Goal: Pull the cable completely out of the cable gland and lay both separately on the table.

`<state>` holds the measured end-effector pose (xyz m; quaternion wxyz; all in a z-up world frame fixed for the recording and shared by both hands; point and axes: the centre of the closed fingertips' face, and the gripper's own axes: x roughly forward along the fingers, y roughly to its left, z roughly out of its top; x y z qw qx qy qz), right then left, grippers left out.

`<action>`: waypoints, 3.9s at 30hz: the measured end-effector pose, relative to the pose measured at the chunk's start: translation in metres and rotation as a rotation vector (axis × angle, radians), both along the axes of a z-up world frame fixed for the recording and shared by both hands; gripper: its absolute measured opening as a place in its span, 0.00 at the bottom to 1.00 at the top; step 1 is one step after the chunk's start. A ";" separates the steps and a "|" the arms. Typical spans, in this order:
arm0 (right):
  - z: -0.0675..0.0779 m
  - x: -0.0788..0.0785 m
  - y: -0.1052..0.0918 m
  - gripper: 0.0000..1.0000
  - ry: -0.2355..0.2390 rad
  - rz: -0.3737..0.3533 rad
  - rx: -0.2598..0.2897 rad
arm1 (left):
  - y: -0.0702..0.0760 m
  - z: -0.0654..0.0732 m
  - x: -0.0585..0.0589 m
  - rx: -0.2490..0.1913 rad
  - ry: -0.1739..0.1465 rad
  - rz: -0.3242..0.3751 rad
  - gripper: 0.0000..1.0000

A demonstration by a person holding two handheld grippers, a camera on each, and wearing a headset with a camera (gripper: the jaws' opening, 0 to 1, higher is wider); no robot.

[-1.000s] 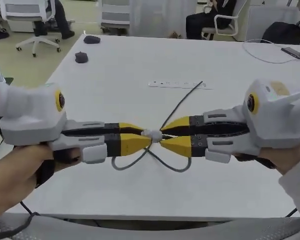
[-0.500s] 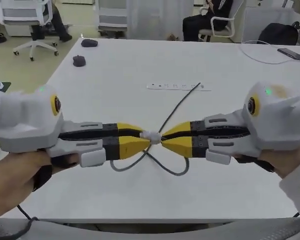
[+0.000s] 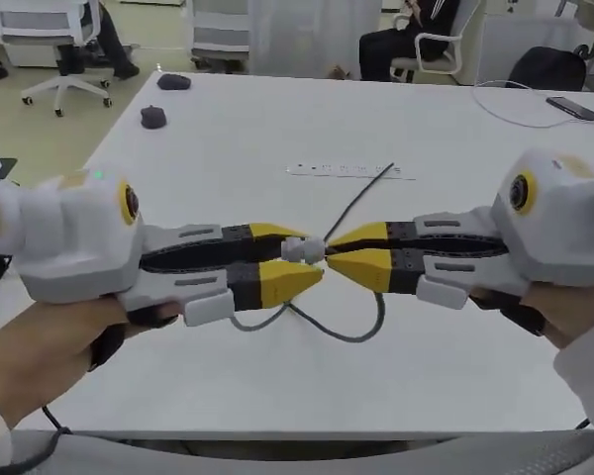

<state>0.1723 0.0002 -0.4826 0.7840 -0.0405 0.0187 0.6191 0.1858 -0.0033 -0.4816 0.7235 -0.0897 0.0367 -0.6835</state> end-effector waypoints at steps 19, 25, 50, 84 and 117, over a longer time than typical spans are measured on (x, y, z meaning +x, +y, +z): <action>-0.036 0.000 -0.004 0.03 -0.006 -0.033 -0.123 | -0.005 -0.029 0.001 0.060 0.168 0.005 0.16; -0.055 0.005 -0.014 0.02 0.006 -0.056 -0.177 | -0.003 -0.037 0.003 0.088 0.202 0.021 0.16; -0.101 0.020 -0.047 0.02 0.088 -0.184 -0.322 | 0.002 -0.035 0.001 0.074 0.202 0.018 0.16; -0.071 0.004 -0.014 0.02 -0.008 -0.095 -0.352 | -0.004 -0.037 -0.006 0.068 0.236 -0.041 0.16; -0.104 0.022 -0.027 0.02 0.052 -0.026 -0.325 | 0.001 -0.061 0.009 0.124 0.302 0.015 0.16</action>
